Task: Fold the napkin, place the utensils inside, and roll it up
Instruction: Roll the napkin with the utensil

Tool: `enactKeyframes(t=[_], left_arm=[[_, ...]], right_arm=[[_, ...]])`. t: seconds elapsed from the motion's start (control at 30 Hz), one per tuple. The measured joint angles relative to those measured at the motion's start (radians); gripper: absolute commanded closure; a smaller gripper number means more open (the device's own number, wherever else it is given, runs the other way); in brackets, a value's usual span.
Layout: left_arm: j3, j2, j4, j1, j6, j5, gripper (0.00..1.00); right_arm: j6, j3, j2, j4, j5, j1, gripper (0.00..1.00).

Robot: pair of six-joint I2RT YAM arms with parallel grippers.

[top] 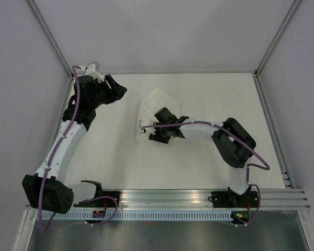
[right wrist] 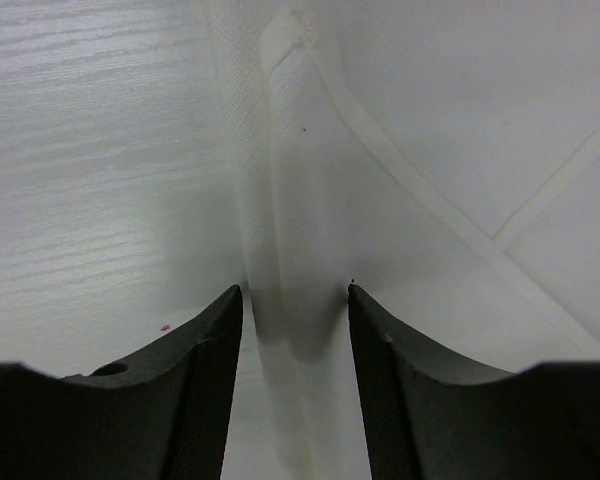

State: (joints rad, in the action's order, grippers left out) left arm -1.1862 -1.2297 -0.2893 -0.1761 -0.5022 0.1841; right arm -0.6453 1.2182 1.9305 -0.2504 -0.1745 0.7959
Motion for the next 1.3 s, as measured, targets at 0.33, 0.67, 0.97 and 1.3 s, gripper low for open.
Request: enactKeyframes(t=[0.33,0.67,0.97,1.3], left_arm=[[0.0,-0.007,-0.023,0.0,0.027,0.052,0.4],[0.021,0.003,-0.019,0.0,0.033,0.089,0.41],[0.166,0.096,0.023,-0.016,0.032,0.088,0.51],[0.388,0.224,0.106,-0.181,0.032,-0.003,0.72]], right_arm=[[-0.029,0.048,0.035,-0.03,-0.011,0.0,0.58],[-0.046,0.076,0.05,-0.081,-0.048,-0.002,0.8],[-0.049,0.195,0.113,-0.231,-0.154,-0.047,0.86],[-0.046,0.296,0.177,-0.36,-0.288,-0.108,0.88]])
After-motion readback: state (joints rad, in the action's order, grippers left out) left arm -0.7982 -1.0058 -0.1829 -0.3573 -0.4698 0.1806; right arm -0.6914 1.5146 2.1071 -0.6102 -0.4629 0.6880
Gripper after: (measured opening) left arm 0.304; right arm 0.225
